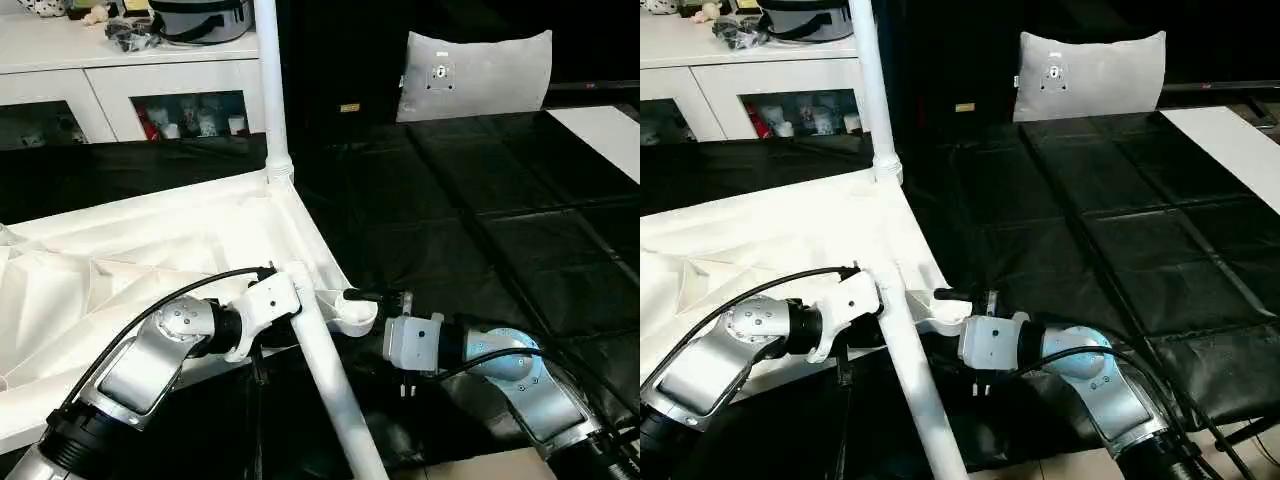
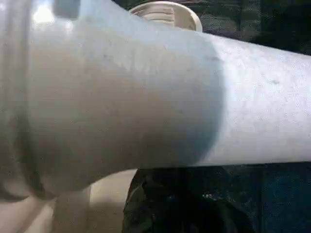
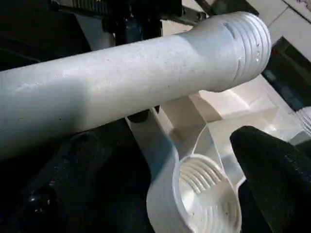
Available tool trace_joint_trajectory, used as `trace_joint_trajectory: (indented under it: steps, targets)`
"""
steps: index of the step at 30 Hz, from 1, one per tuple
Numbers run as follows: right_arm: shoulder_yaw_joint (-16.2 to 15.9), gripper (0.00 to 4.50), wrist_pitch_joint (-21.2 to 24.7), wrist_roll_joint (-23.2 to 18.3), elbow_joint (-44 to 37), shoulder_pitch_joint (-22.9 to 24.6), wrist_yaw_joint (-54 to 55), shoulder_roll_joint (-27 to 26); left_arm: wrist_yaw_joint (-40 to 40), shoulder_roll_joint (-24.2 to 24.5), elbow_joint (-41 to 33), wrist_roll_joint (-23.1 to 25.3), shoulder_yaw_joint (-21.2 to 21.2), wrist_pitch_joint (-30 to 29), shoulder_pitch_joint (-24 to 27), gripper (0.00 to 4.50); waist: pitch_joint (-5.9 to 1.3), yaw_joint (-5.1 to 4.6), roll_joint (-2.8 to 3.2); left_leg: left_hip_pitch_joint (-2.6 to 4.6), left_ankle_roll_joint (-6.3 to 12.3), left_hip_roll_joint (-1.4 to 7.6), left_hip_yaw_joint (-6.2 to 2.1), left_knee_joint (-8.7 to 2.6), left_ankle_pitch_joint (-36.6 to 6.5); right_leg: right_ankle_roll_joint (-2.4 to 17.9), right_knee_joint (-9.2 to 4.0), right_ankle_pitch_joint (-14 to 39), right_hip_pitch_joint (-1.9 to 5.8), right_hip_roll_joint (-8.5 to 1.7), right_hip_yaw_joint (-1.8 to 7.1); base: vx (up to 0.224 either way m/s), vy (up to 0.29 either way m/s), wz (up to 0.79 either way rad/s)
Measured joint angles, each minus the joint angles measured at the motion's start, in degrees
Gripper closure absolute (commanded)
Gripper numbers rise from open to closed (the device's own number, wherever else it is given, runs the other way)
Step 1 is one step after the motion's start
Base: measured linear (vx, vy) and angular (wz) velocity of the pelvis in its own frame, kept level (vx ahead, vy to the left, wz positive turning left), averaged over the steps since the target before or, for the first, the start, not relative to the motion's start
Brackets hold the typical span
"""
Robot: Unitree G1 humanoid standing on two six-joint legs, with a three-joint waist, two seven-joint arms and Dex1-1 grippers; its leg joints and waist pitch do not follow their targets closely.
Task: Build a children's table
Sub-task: Insert table leg to table base
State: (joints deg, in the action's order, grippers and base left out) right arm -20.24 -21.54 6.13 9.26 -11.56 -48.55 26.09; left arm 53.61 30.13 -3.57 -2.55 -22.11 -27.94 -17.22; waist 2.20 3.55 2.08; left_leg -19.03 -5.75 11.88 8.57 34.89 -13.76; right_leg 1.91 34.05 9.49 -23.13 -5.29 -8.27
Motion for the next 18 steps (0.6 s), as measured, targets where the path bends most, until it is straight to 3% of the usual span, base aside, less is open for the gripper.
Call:
trace_joint_trajectory:
  steps: [18]
  targets:
    - [2.1, 0.01, 0.9, -1.3, 1.2, -0.2, 0.1, 2.3, 0.0, 0.2, -0.5, 0.0, -0.2, -0.5, 0.0, 4.5, 0.0, 0.01, 0.0, 0.0, 0.0, 0.0, 0.01, 0.0, 0.0, 0.0, 0.0, 0.0, 0.0, 0.0, 0.0, 0.0, 0.0, 0.0]
